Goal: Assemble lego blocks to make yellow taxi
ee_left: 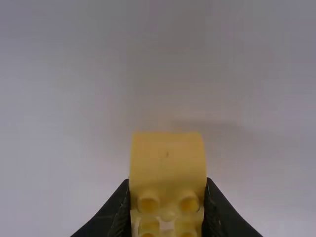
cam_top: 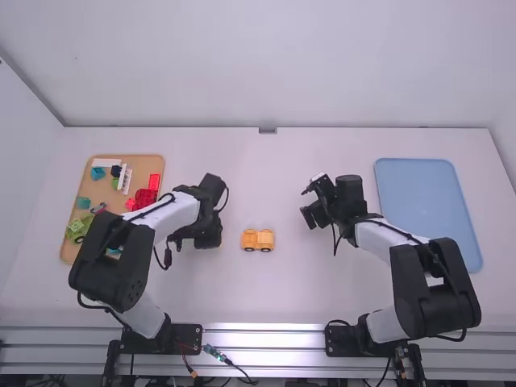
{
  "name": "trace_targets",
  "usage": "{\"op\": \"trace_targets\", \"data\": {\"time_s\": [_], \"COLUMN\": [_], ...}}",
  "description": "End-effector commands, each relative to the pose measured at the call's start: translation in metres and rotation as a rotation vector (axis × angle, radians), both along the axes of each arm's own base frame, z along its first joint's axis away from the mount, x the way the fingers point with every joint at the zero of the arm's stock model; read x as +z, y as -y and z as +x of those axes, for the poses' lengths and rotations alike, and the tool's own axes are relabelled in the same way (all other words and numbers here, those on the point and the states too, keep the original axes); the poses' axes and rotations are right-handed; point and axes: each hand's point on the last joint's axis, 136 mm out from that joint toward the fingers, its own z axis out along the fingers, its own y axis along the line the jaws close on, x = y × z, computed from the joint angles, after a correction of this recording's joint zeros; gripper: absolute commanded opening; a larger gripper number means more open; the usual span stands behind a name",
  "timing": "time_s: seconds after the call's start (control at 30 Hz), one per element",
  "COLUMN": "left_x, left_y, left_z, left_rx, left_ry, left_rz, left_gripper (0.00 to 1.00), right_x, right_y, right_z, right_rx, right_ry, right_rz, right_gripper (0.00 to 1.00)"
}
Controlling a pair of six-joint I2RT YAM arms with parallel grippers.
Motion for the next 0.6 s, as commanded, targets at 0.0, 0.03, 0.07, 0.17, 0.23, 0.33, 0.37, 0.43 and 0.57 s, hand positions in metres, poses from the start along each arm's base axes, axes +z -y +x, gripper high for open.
{"op": "trace_targets", "data": {"time_s": [0.0,0.03,0.07,0.17,0.23,0.33,0.37,0.43,0.57], "left_x": [-0.003,-0.004,-0.005,-0.007,-0.011,-0.016,-0.018,-0.020,-0.021], "left_y": [-0.005,-0.004,-0.004,-0.008,-0.010,-0.007,-0.009,-0.008,-0.008], "left_z": [-0.002,-0.002,0.000,0.003,0.003,0.002,0.004,0.003,0.000], "left_rx": [0.018,0.004,0.005,0.004,0.002,0.003,0.009,0.008,0.006], "left_ry": [0.006,0.010,0.015,0.040,0.051,0.059,0.069,0.075,0.067], "left_rz": [0.019,0.012,0.007,0.036,0.047,0.024,0.022,0.025,0.022], "left_gripper": [0.02,0.02,0.02,0.03,0.03,0.02,0.02,0.02,0.04], "right_x": [0.007,0.006,0.006,0.006,0.007,0.007,0.006,0.007,0.007], "right_y": [-0.001,-0.001,-0.001,-0.001,-0.001,-0.001,-0.001,-0.001,-0.001], "right_z": [0.000,-0.001,-0.001,-0.001,0.000,0.000,-0.001,0.000,0.000], "right_rx": [0.003,0.003,0.003,0.003,0.003,0.003,0.003,0.003,0.003], "right_ry": [0.014,0.014,0.012,0.012,0.015,0.014,0.014,0.014,0.015], "right_rz": [0.009,0.009,0.009,0.009,0.009,0.009,0.009,0.009,0.009], "right_gripper": [0.99,0.99,0.99,0.99,0.99,0.99,0.99,0.99,0.99]}}
